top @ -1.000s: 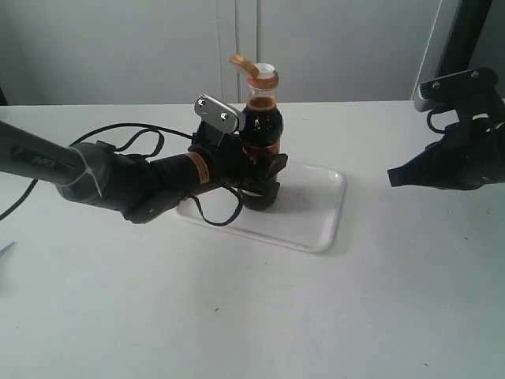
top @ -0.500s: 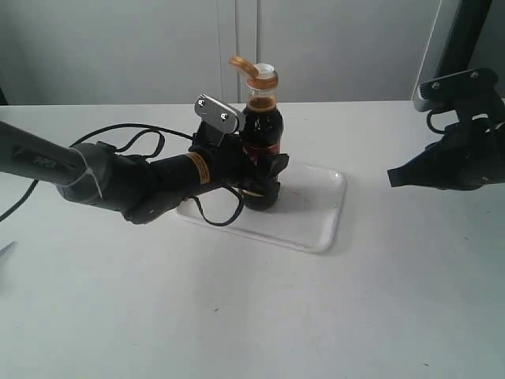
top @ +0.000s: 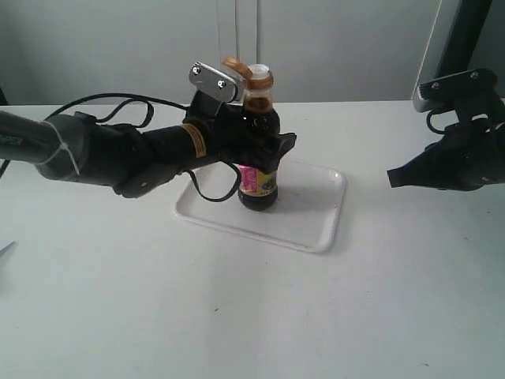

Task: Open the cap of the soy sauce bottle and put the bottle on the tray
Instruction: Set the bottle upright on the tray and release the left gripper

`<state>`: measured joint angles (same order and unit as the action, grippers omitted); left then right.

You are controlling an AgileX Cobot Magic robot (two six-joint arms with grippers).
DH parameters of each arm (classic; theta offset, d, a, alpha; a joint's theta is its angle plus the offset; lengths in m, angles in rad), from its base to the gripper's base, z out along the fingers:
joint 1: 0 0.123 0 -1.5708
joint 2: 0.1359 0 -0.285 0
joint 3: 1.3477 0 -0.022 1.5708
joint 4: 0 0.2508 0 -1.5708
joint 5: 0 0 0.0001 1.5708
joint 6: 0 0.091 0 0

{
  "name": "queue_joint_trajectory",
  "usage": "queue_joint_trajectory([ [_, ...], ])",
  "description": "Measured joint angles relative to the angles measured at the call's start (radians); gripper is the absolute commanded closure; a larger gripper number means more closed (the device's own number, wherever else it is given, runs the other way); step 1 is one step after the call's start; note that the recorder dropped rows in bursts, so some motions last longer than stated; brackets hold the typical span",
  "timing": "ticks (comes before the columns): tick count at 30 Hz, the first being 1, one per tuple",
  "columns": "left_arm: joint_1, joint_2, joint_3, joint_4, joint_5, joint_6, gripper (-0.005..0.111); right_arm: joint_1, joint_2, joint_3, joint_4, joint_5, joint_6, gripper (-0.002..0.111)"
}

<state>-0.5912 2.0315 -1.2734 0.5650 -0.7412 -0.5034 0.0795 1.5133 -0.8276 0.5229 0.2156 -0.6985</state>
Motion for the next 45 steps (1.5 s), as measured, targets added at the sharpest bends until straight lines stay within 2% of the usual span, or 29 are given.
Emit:
queue_joint_trajectory([
  [17,0.0,-0.118,0.0,0.107,0.087,-0.098,0.006,0.0,0.0,0.0,0.0,0.004,0.0,0.108],
  [34,0.0,-0.251,0.0,0.113,0.109,-0.101,0.007,0.0,0.0,0.0,0.0,0.006,0.0,0.108],
  [39,0.0,-0.272,0.0,0.116,0.136,-0.116,0.017,0.0,0.0,0.0,0.0,0.004,0.0,0.108],
  [42,0.0,-0.293,0.0,0.128,0.141,-0.146,0.029,0.0,0.0,0.0,0.0,0.0,0.0,0.108],
  [44,0.0,-0.313,0.0,0.142,0.145,-0.166,0.041,0.0,0.0,0.0,0.0,-0.003,0.0,0.108],
  [45,0.0,-0.322,0.0,0.144,0.153,-0.177,0.056,0.0,0.0,0.0,0.0,-0.004,0.0,0.108],
])
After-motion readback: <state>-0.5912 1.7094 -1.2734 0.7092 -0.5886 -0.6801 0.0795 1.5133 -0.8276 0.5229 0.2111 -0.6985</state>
